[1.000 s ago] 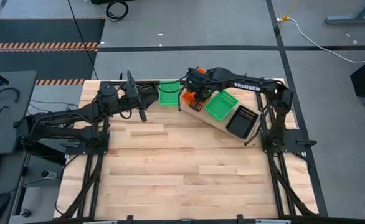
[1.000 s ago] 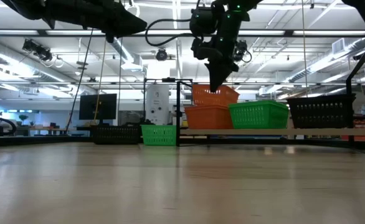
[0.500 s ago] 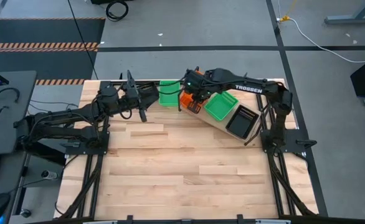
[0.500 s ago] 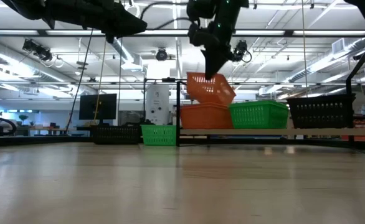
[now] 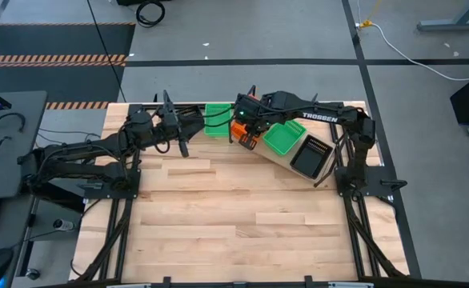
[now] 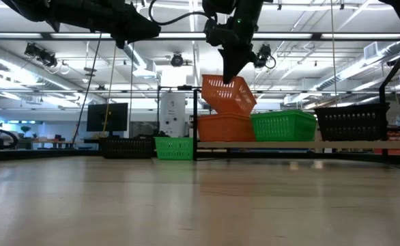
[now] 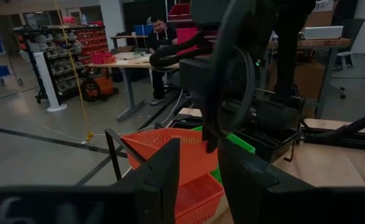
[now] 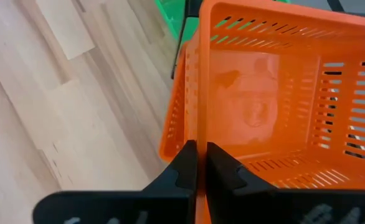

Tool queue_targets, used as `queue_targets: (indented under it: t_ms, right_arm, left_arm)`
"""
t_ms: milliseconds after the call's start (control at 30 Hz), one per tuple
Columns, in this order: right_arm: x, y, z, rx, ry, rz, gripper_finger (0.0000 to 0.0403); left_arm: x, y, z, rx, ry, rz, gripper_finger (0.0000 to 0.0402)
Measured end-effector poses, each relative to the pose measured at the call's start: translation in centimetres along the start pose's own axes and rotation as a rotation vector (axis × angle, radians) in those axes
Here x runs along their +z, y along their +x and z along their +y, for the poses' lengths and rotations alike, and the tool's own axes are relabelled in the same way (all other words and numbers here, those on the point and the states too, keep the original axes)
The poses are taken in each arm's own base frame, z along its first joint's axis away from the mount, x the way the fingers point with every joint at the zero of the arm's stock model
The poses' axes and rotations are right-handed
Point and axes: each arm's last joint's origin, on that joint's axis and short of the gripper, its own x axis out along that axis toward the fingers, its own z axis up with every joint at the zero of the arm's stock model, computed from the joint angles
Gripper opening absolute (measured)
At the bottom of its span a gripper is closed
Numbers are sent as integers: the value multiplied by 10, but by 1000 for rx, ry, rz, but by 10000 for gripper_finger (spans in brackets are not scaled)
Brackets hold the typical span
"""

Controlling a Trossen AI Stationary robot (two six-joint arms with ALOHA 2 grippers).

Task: Stack baskets on shelf by color
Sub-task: Stack the orange basket on top of the orange basket on the shelf

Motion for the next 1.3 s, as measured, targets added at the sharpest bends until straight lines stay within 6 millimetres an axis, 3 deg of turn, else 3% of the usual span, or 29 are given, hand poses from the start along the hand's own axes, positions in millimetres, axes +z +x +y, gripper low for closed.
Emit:
queue_targets:
  t_ms: [767, 1100, 1300]
  right_arm:
    - [-6, -8, 6, -8, 6, 10, 16]
    - [-19, 29, -5, -43, 42, 80, 16]
    - [-17, 32, -11, -22, 39, 66, 18]
  left_arm:
    - [-1, 0, 0, 0, -2, 8, 117]
    - [-1, 0, -1, -17, -14, 6, 117]
    - [-1, 0, -1, -17, -14, 6, 117]
